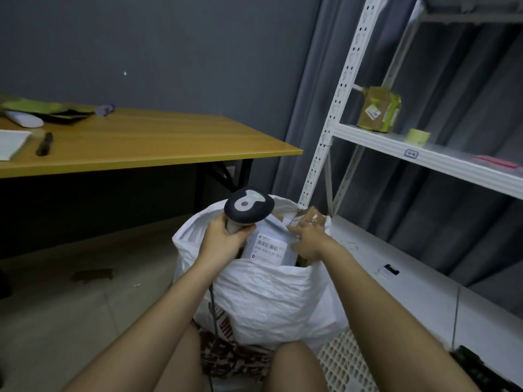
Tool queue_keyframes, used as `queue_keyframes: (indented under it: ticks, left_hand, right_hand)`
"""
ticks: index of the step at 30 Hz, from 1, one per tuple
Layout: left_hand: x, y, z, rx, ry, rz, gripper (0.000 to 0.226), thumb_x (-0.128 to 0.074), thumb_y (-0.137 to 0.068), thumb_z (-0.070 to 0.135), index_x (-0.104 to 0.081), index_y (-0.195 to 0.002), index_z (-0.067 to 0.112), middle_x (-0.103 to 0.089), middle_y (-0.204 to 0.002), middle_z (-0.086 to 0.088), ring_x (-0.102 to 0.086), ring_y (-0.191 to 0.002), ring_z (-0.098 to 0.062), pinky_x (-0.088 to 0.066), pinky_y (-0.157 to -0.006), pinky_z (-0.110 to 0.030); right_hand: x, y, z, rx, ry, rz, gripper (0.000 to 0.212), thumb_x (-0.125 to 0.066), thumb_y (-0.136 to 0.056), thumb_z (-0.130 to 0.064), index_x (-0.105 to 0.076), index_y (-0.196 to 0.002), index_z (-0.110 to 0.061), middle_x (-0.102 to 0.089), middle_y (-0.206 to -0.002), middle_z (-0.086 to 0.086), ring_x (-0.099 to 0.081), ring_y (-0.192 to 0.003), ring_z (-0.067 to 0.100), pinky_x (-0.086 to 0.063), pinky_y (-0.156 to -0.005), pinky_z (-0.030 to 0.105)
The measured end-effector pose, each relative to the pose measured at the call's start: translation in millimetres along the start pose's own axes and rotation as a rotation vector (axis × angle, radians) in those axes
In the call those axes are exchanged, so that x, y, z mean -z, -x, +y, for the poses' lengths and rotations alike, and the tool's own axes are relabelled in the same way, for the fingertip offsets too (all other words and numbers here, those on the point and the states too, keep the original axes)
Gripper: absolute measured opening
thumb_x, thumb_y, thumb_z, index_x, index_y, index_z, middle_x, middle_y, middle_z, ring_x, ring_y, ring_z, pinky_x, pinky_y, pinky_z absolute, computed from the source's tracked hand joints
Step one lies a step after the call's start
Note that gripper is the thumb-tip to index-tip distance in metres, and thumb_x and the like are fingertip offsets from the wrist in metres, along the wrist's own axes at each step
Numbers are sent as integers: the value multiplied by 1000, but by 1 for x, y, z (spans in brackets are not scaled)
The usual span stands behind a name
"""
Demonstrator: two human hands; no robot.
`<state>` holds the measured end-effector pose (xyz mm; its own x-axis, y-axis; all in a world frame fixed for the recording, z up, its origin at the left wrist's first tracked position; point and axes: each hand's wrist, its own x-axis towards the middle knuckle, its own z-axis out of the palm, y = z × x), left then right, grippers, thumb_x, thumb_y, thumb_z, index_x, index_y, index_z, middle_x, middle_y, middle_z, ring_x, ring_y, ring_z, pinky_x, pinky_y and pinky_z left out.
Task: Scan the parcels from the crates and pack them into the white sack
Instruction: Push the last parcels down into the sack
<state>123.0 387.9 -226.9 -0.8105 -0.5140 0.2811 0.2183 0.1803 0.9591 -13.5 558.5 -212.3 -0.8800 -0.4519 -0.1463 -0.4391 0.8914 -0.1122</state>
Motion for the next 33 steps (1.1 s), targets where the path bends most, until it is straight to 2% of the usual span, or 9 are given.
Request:
queue_keyframes:
  ticks: [3,6,8,11,14,16,20,25,33]
  left_hand:
    - [-2,-2,0,24,10,13,24,-74,-80,16,-64,-101,20,-69,-92,8,-61,-87,-1,-45,-69,-17]
    - [-3,-3,-1,34,19,23,25,-75,-79,16,-64,-101,21,-69,-94,8,-62,-91,-4,-48,-80,-25]
    - [-3,-1,0,43,21,21,26,-75,-79,16,-63,-101,22,-68,-94,9,-61,-91,-3,-48,-84,-28]
    - [-3,2,3,37,28,11,26,-75,-80,14,-61,-100,23,-67,-93,10,-60,-89,1,-48,-84,-28]
    - [-3,5,7,25,21,-1,26,-74,-80,13,-60,-97,25,-66,-91,13,-58,-87,2,-46,-82,-26]
    - [-3,6,11,17,9,-9,26,-74,-80,13,-58,-94,28,-65,-90,13,-58,-85,2,-45,-80,-27]
    - [-2,7,24,-13,-18,-10,28,-74,-81,15,-57,-97,30,-65,-92,10,-62,-94,-14,-50,-85,-35]
    - [7,2,50,-76,-138,-56,27,-75,-79,18,-59,-95,33,-67,-94,7,-63,-96,-19,-51,-90,-43]
    - [48,-23,99,-164,-387,-58,26,-72,-81,28,-61,-105,22,-67,-101,-2,-61,-95,-23,-50,-86,-42]
  right_hand:
    - [5,-5,9,-75,216,76,66,-52,-93,-33,-22,-151,-28,-5,-160,12,-4,-145,39,-20,-114,52]
    - [1,-3,12,42,-37,286,48,-51,-94,-24,-42,-141,-20,-32,-147,12,-29,-135,33,-34,-108,43]
    - [0,0,9,79,-192,140,40,-45,-100,-30,-50,-138,-19,-46,-144,9,-42,-131,28,-36,-107,36]
    - [-1,10,2,-12,-114,-143,52,-30,-104,-44,-48,-141,-13,-48,-145,9,-45,-131,26,-33,-106,33]
    - [-1,15,3,20,-222,-5,45,-33,-104,-38,-59,-128,-9,-55,-133,10,-50,-120,26,-38,-98,33]
    - [2,20,5,48,-292,103,39,-38,-103,-33,-64,-112,-6,-60,-108,9,-55,-101,25,-41,-84,31]
    - [18,33,1,93,-363,222,38,-43,-102,-30,-64,-95,2,-59,-83,10,-54,-82,24,-39,-69,32]
    - [47,52,-10,126,-409,277,29,-48,-100,-34,-69,-106,-15,-69,-100,4,-63,-94,22,-50,-82,37]
    - [84,70,-53,163,-523,369,27,-50,-99,-26,-66,-116,-15,-66,-116,4,-59,-101,19,-50,-89,36]
